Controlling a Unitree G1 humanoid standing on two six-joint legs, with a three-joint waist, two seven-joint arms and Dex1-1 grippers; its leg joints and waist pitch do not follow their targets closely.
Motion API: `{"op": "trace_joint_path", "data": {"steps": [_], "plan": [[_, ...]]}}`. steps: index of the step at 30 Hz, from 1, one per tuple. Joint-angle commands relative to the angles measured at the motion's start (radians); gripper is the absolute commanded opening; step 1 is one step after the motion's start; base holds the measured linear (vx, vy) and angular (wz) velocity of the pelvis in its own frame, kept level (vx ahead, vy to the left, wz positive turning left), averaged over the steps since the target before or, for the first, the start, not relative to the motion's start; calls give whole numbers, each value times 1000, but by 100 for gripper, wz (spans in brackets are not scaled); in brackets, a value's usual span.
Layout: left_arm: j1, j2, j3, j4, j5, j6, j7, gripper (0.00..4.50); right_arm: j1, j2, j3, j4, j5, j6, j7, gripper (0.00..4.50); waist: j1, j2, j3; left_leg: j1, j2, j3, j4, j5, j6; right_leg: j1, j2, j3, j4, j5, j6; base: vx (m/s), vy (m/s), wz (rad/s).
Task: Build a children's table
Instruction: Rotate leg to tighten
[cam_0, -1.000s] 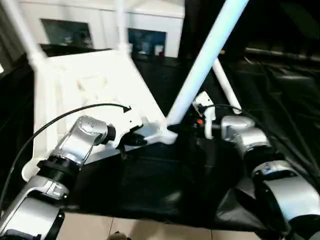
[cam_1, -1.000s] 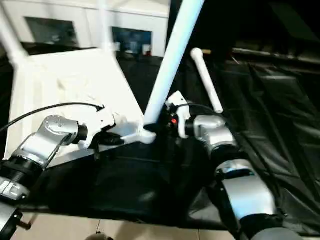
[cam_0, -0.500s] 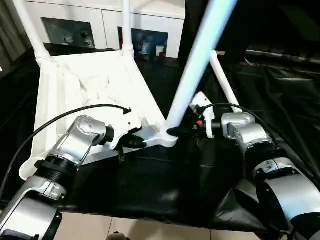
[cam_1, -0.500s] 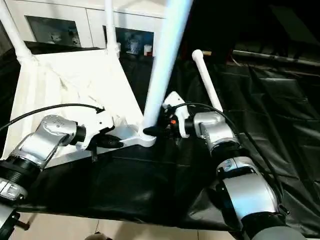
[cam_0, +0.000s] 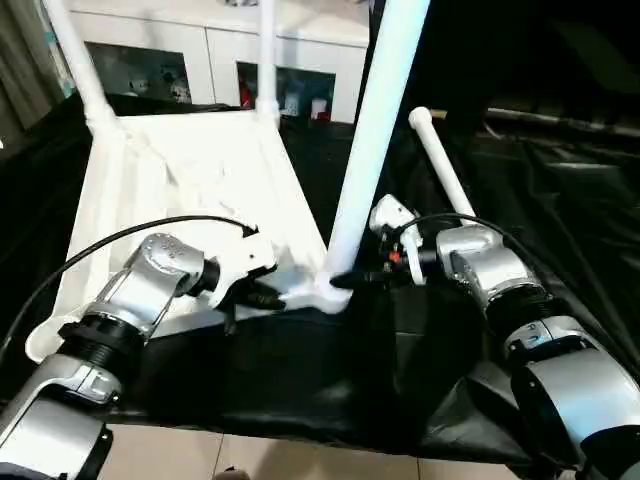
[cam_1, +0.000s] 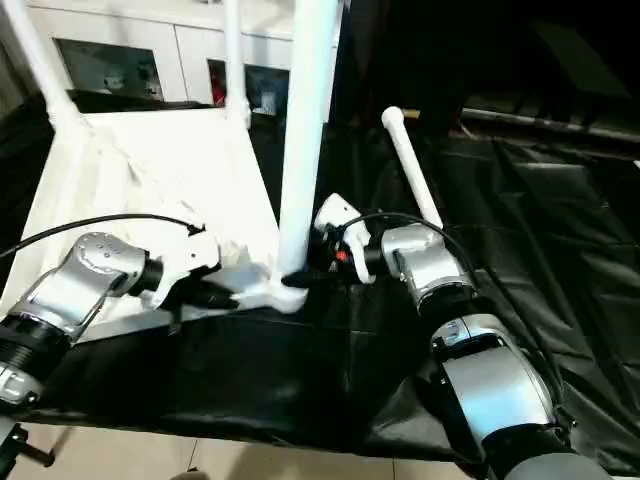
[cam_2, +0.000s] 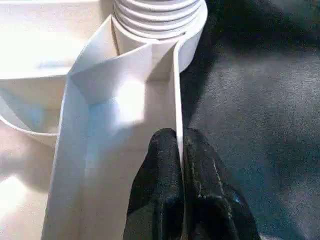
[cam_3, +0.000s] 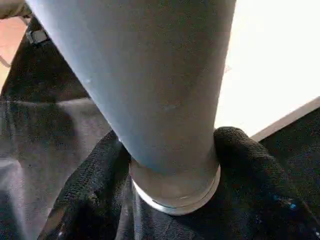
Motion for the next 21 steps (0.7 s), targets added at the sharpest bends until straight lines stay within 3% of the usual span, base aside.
{"op": "trace_joint_path", "data": {"steps": [1, 6, 10, 12, 13, 14, 21], "plan": [[-17, -36, -38, -72, -27, -44, -100, 0, 73, 13, 94, 100, -114, 28, -42, 238, -6, 26, -46, 9, 59, -15, -82, -193, -14, 39, -80, 67, -68, -95, -252, 0, 0, 0], [-26, -62, -11, -46, -27, -49, -49, 0, 77, 31, 44, 113, -81, 46, -96, 238, -7, 26, -47, 10, 59, -16, -84, -213, -22, 38, -80, 67, -70, -94, -253, 0, 0, 0], [-32, -101, 37, -23, -49, -33, 37, 0, 80, 62, -74, 130, 18, 97, -250, 238, -7, 31, -41, 15, 60, -19, -89, -286, -41, 33, -84, 70, -83, -201, -233, 0, 0, 0], [-33, -107, 42, -19, -49, -40, 54, 0, 83, 63, -80, 126, 25, 98, -255, 238, -13, 28, -38, 12, 58, -25, -93, -320, -49, 35, -87, 68, -92, -292, -201, 0, 0, 0], [-32, -112, 48, -16, -48, -38, 70, 0, 89, 63, -80, 121, 25, 95, -256, 238, -13, 34, -38, 14, 57, -27, -93, -332, -51, 34, -87, 68, -95, -312, -194, 0, 0, 0], [-31, -118, 52, -14, -47, -35, 84, 0, 95, 63, -80, 116, 25, 91, -260, 238, -17, 29, -38, 17, 56, -25, -92, -340, -47, 30, -87, 69, -100, -335, -186, 0, 0, 0], [-28, -141, 63, -4, -39, -12, 122, 0, 143, 70, -62, 89, -1, 91, -275, 238, -18, 30, -40, 12, 57, -23, -92, -276, -23, 32, -82, 70, -93, -253, -205, 0, 0, 0]]}}
